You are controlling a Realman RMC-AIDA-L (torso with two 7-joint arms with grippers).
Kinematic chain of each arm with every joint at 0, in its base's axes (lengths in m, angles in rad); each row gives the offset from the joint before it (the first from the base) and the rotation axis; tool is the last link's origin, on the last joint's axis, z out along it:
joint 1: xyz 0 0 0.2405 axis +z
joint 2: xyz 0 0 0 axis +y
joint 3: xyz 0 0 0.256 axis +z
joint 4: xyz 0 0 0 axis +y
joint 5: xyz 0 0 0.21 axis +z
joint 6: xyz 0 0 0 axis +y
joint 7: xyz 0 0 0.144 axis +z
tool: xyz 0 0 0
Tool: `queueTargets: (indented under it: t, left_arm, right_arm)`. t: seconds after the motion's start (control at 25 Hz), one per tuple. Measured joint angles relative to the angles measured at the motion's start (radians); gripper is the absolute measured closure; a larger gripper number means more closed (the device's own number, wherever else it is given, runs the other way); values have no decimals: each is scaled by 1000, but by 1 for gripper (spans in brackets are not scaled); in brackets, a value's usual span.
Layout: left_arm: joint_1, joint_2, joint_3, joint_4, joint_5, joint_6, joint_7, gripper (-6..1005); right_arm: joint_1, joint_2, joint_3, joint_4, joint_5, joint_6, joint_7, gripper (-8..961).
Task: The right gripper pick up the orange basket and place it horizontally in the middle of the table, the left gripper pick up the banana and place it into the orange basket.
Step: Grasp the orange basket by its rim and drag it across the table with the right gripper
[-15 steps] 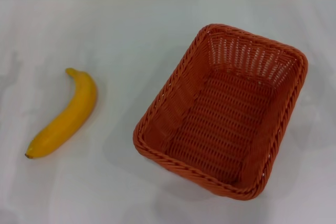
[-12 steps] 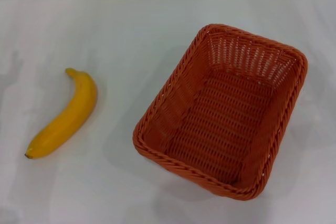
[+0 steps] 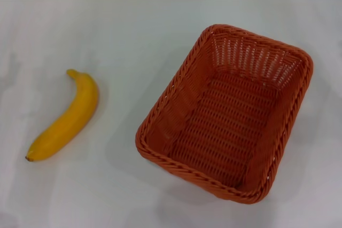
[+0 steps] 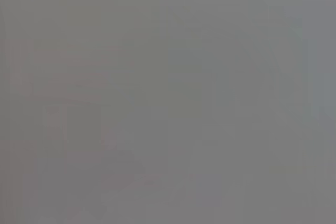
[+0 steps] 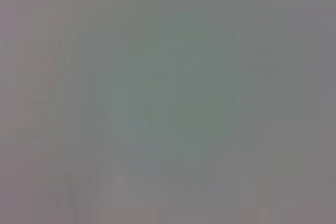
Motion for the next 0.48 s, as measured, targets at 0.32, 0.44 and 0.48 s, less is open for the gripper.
queueTargets:
  t: [0.32, 0.44, 0.48]
  left_arm:
    - [30, -2, 5, 6, 6, 6, -4, 109]
    - [46, -2, 5, 3, 6, 8, -29, 110]
    - [50, -2, 5, 1, 6, 8, -39, 110]
  right_arm:
    - [60, -92, -164, -436, -416, 134, 602, 84]
    - [170, -163, -202, -479, -641, 81, 877, 84]
    - [221, -189, -218, -472, -721, 50, 969, 84]
